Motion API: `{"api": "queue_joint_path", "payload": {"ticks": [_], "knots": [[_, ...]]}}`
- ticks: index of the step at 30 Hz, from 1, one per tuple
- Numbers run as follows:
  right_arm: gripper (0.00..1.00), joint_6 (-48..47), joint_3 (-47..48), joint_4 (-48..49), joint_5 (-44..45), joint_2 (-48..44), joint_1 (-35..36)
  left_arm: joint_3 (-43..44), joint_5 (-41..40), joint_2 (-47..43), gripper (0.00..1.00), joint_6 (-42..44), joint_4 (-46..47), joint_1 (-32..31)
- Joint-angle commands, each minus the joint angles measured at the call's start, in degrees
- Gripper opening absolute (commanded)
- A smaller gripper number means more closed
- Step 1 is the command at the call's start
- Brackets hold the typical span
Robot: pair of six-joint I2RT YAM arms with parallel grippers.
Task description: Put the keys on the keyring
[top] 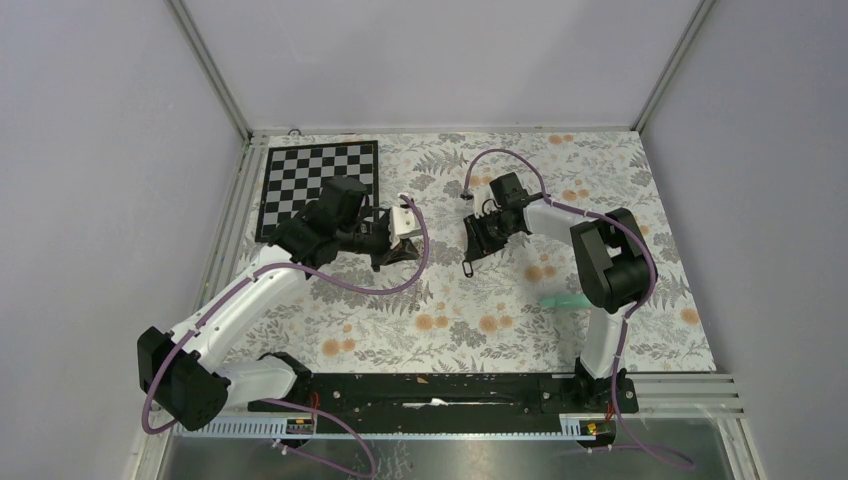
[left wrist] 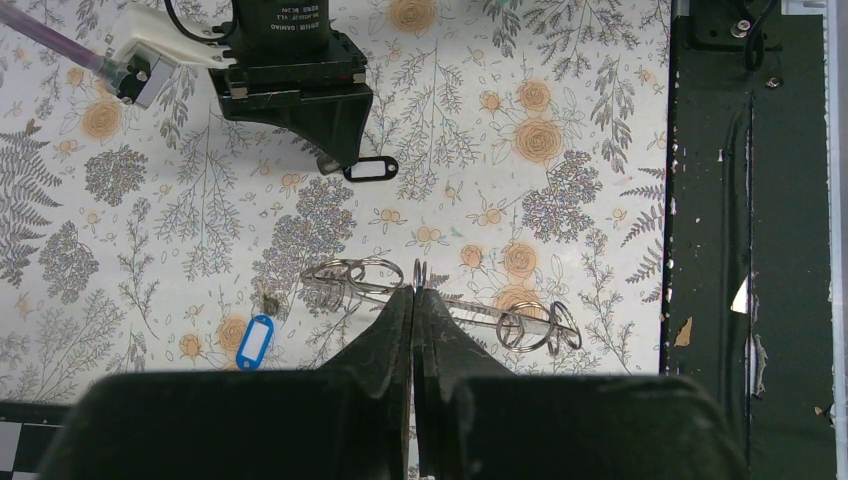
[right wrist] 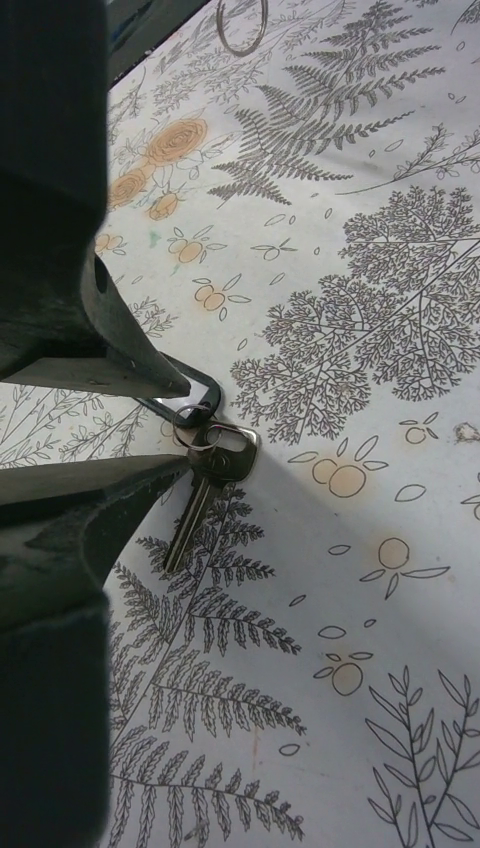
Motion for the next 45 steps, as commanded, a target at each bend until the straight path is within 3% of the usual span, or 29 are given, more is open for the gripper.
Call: {"api": "queue_joint_path", "payload": {"ticks": [1,21,27,34,45], "knots": [[0.34,-0.6,-0.7,-1.8,-1.8,-2.2,0.6,0.5,1.3,-1.4,0.0,-0.1,3.1,0.2],[0.34,3.7,3.4,-0.3,-1.5,2.7,0.7,0.4,1.6,-1.2,0.0,-0.3,3.1,0.2],[0.25,4.9,5.3,-0.6,-1.0,4.2,0.6,0.3,1.7,-1.2,0.0,-0.3,3.1,0.2],[0.0,4.4,6.3,-0.8,0.0,3.1,0.5,0.3,1.5,-1.2,0.0,-0.5,3.1,0.2],[0.0,1.1,4.9,-0.4,1.1,-1.3,0.6,0.0,0.5,-1.6,0.0,0.5,3.1,0.2]]}}
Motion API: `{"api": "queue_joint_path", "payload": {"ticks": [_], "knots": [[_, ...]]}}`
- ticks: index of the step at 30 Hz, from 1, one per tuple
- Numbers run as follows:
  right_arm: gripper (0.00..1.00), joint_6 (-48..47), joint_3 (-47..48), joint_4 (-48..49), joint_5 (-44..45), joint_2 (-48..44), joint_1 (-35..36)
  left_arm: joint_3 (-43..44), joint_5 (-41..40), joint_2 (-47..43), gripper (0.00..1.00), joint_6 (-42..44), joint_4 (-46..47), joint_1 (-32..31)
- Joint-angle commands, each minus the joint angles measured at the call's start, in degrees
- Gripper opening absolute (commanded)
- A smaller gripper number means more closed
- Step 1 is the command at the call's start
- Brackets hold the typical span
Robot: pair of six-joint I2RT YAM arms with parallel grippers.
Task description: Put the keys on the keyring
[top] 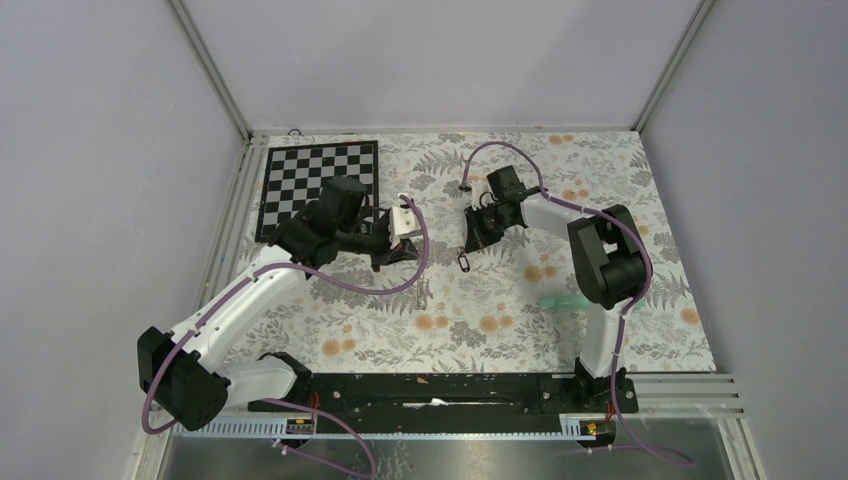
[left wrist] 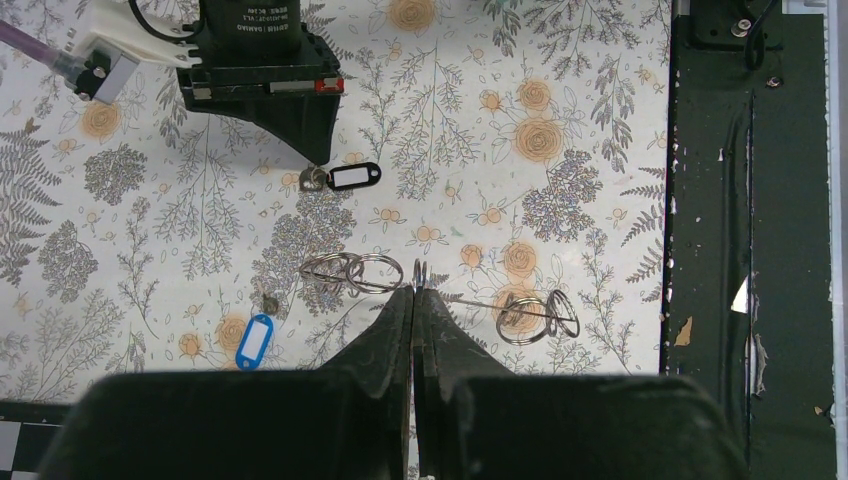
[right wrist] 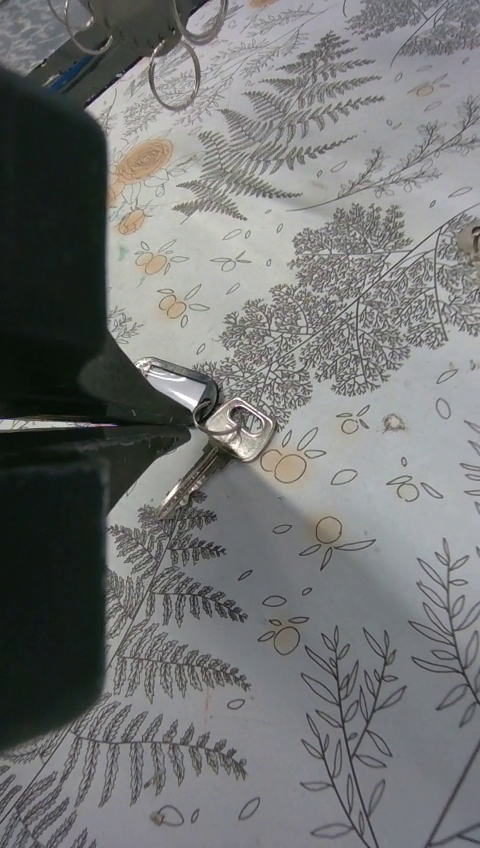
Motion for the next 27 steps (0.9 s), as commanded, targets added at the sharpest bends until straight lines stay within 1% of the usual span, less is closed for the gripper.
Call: {"api": "queue_joint_path", "payload": {"ticks": [1,5,7,9,11,16,27], "knots": [[0.0,-1.0,0.7,0.0,0.6,-3.7,0.5,0.1,0.5,-1.6,0.0,0.6,3.1,0.2],[0.19,0.9,1.3,0.4,-0.2,-2.0,0.5,-0.1,0.5,-1.7,0.0,0.6,3.1,0.2],[0.26,1.1,1.5,0.3,-0.5,-1.3,0.5,-0.2,0.6,-1.9,0.0,0.6,3.1,0.2],[0.31,1.3,1.7,0.3,-0.7,-0.6,0.5,-0.2,0.6,-1.8,0.0,0.6,3.1,0.2],[0.32,1.5,2.0,0.3,-1.0,0.0,0.5,-0.1,0.7,-1.7,0.0,0.6,3.1,0.2],[0.32,1.9,2.8,0.3,-1.9,1.4,0.5,0.1,0.9,-1.4,0.0,0.6,3.2,0.2],[0.29,2.2,3.8,0.2,-2.9,2.6,1.1,0.1,0.9,-1.3,0.0,0.5,3.1,0.2]]}}
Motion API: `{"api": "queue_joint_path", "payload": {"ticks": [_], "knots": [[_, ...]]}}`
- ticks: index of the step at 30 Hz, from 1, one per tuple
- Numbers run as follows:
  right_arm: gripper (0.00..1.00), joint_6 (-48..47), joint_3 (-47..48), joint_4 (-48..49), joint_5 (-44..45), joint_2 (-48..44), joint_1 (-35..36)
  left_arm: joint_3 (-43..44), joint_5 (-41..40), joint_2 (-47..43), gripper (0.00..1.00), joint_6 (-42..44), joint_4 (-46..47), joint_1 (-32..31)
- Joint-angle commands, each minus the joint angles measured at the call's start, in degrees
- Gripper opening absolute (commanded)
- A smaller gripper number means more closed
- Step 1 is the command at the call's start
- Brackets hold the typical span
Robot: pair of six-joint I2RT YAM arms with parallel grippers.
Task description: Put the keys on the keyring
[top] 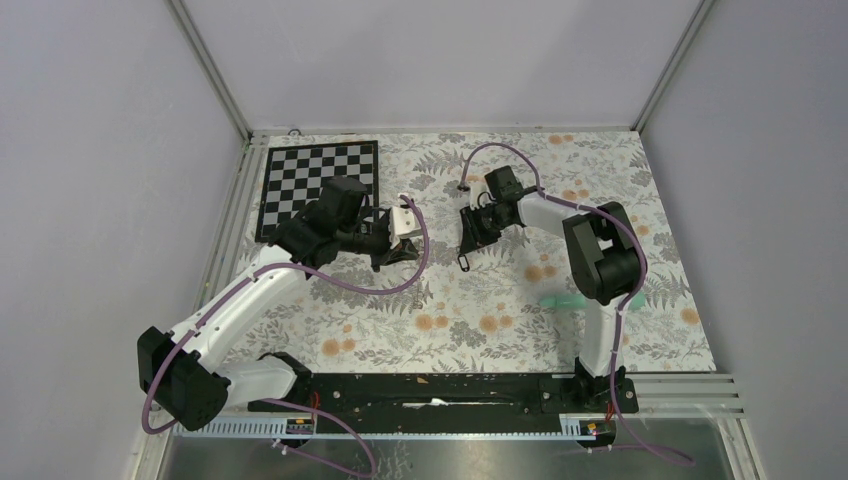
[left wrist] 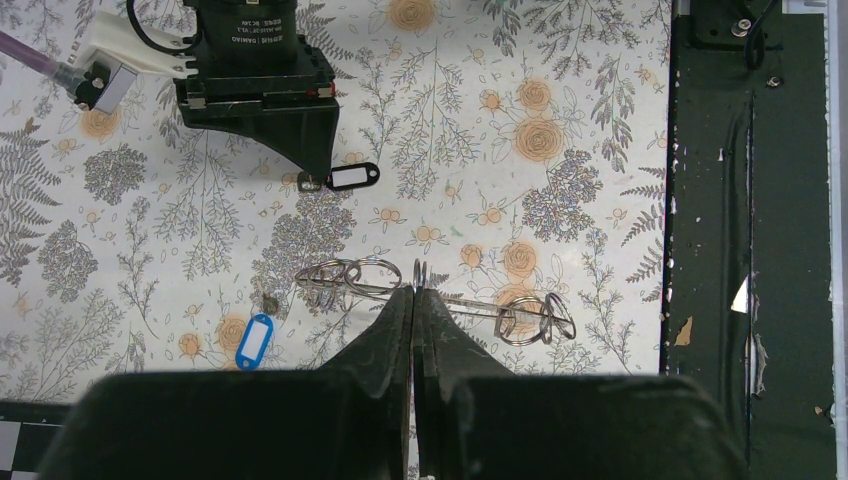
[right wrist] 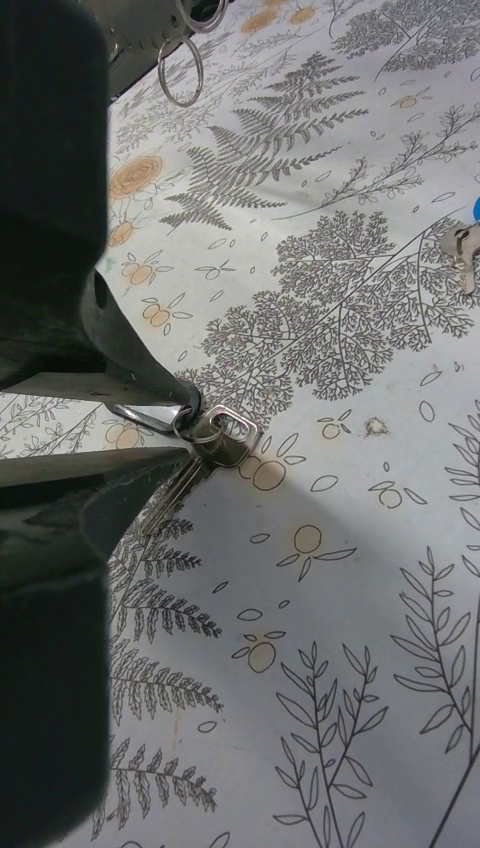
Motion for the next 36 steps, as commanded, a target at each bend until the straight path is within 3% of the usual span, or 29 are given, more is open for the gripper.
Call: {"api": "queue_joint_path", "payload": {"ticks": [1,13,23,36], "knots": [[0.28,0.4,2.8,-0.1,-1.3,1.0,1.1,0.1,0.9,-1.2,0.0,0.5,3.1,0.2],[0.23,0.5,4.2,-0.6,-0.1,3.0,2.0,-0.2,0.9,-1.5,0.0,0.7,3.1,0.2],[0.0,0.5,5.0,-0.5,0.1,1.4,2.1,-0.5,0.4,-1.5,0.0,0.9,3.1,0.2],[0.0,-6.0,-1.3,1.6,-1.3,-7.5,1.7,-0.2,-2.1,0.2,0.0,2.9,3.3,0.4]]}}
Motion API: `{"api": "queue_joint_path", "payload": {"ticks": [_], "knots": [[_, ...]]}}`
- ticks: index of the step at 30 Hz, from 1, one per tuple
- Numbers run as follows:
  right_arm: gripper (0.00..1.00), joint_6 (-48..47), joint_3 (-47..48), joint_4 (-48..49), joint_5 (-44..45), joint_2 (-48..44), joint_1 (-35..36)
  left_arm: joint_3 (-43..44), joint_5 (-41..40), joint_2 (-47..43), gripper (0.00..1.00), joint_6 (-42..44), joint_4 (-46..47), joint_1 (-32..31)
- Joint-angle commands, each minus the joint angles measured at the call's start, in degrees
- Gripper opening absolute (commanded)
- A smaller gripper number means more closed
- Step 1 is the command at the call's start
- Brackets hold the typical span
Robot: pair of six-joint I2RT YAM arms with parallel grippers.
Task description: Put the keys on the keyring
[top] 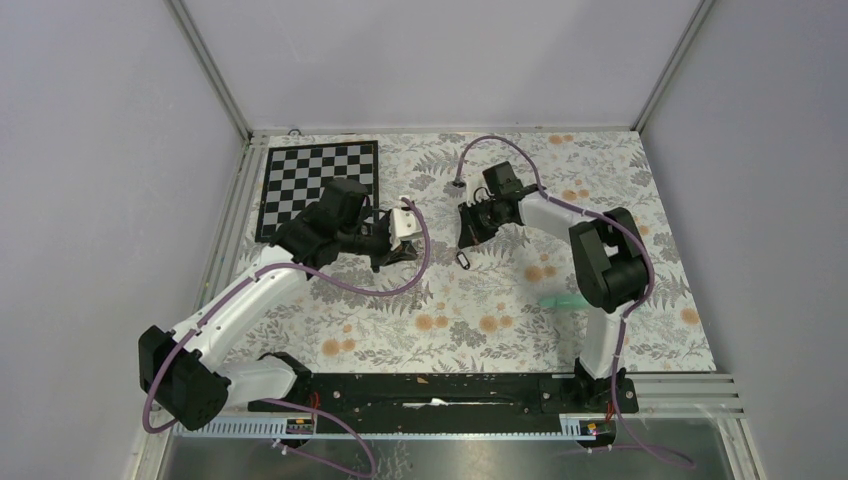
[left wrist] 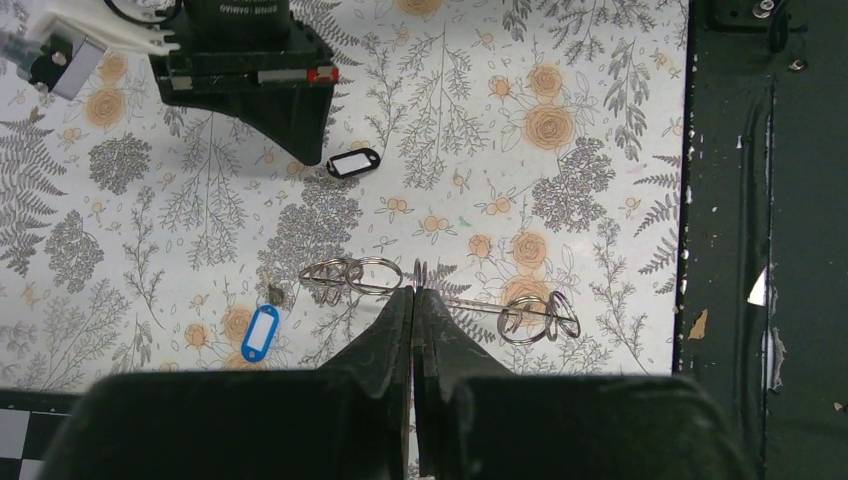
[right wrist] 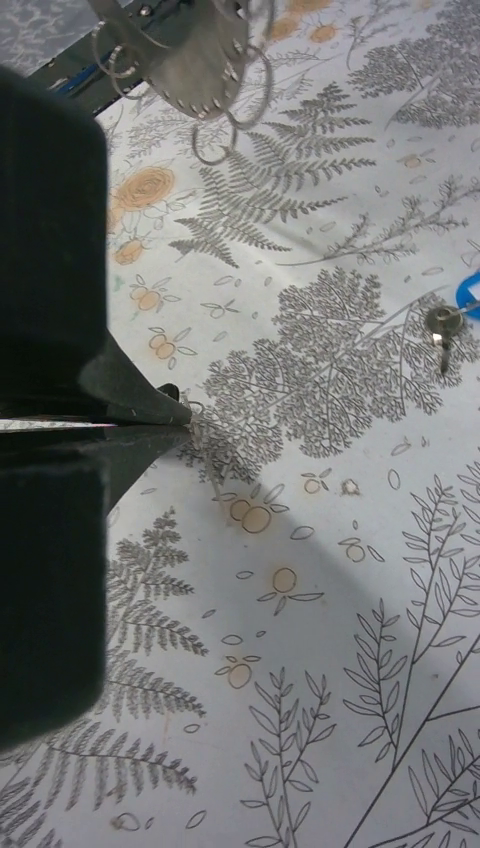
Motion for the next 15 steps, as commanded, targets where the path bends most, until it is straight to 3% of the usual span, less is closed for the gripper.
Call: {"api": "queue_joint_path", "payload": {"ticks": [1,15], "knots": [[0.0,-4.6,-3.3,2.1,-1.6,-6.4,0.1,0.6,-1.3,0.6,0.0,1.8,3.3,0.6],[0.0,-13.7,-17.5,12.0,-3.2,-23.1,-0.4,0.1,0.0,4.6,0.0,-4.7,11.4,2.3]]}}
